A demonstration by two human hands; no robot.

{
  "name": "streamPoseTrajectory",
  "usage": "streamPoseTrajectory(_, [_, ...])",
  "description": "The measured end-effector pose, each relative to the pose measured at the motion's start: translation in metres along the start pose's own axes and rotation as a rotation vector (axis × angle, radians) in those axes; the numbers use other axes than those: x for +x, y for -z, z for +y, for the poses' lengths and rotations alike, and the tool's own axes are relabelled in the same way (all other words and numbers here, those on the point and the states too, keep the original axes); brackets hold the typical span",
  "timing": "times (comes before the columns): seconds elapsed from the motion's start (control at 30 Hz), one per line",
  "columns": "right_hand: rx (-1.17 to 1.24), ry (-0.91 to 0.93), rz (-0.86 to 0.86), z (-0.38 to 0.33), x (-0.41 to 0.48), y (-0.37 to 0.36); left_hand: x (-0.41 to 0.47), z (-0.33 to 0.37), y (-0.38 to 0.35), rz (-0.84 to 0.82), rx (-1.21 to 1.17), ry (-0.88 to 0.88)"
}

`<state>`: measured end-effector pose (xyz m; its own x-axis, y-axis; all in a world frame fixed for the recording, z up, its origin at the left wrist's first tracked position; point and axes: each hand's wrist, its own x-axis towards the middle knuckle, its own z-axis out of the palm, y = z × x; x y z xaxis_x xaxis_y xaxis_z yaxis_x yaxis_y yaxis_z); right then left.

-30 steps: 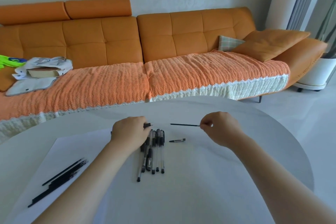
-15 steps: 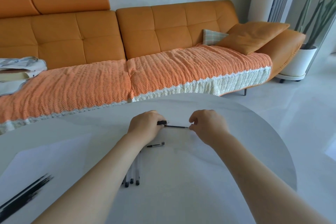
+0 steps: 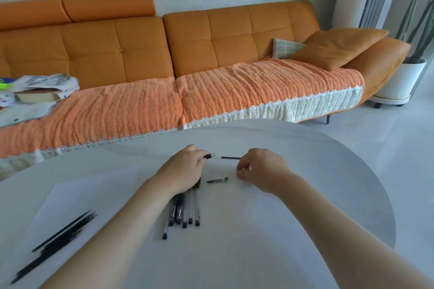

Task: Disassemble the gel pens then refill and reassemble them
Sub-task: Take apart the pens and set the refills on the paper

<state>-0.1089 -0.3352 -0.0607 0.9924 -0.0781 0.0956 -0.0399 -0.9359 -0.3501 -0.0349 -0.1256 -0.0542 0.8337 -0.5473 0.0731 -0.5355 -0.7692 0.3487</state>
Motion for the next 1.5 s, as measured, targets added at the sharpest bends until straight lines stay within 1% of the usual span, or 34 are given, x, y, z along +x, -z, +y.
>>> streamPoseTrajectory(0.07, [-0.012,-0.002,-0.011,-0.004,-0.001,0.001,-0.014,-0.010,0.008,0.013,0.038,0.034])
streamPoseTrajectory(0.13, [-0.036,0.004,0.000,-0.009,-0.001,0.003,-0.026,-0.016,0.016,0.070,0.104,0.083])
streamPoseTrajectory(0.23, [-0.061,0.083,0.051,-0.035,-0.004,0.006,-0.046,-0.028,0.028,0.164,0.132,0.241])
streamPoseTrajectory(0.33, [-0.051,0.179,0.036,-0.069,-0.012,0.002,-0.062,-0.043,0.030,0.154,0.015,0.389])
streamPoseTrajectory(0.47, [-0.120,0.160,-0.075,-0.099,-0.022,-0.013,-0.079,-0.052,0.022,0.087,-0.026,0.450])
streamPoseTrajectory(0.67, [-0.143,-0.013,-0.148,-0.108,-0.027,-0.023,-0.088,-0.053,0.016,0.124,-0.077,0.449])
streamPoseTrajectory(0.7, [-0.134,-0.035,-0.155,-0.108,-0.027,-0.023,-0.089,-0.053,0.016,0.143,-0.082,0.434])
streamPoseTrajectory(0.87, [-0.106,-0.103,-0.161,-0.108,-0.026,-0.022,-0.095,-0.054,0.016,0.136,-0.116,0.396])
streamPoseTrajectory(1.0, [-0.081,-0.159,-0.183,-0.111,-0.024,-0.020,-0.098,-0.047,0.018,0.182,-0.060,0.292])
streamPoseTrajectory(1.1, [-0.041,-0.231,-0.218,-0.115,-0.025,-0.018,-0.098,-0.038,0.019,0.234,-0.097,0.216])
streamPoseTrajectory(1.23, [0.101,-0.313,-0.232,-0.109,-0.024,-0.009,-0.097,-0.026,0.023,0.360,-0.288,0.204])
streamPoseTrajectory(1.3, [0.272,-0.344,-0.197,-0.106,-0.025,0.000,-0.095,-0.022,0.028,0.373,-0.412,0.236])
streamPoseTrajectory(1.33, [0.390,-0.342,-0.182,-0.106,-0.027,0.004,-0.095,-0.020,0.031,0.342,-0.479,0.258])
streamPoseTrajectory(1.4, [0.626,-0.287,-0.195,-0.109,-0.034,0.010,-0.093,-0.017,0.036,0.225,-0.630,0.283])
streamPoseTrajectory(1.43, [0.704,-0.245,-0.220,-0.113,-0.038,0.011,-0.092,-0.015,0.037,0.163,-0.702,0.279])
streamPoseTrajectory(1.5, [0.763,-0.158,-0.275,-0.120,-0.046,0.008,-0.093,-0.009,0.037,0.092,-0.802,0.254])
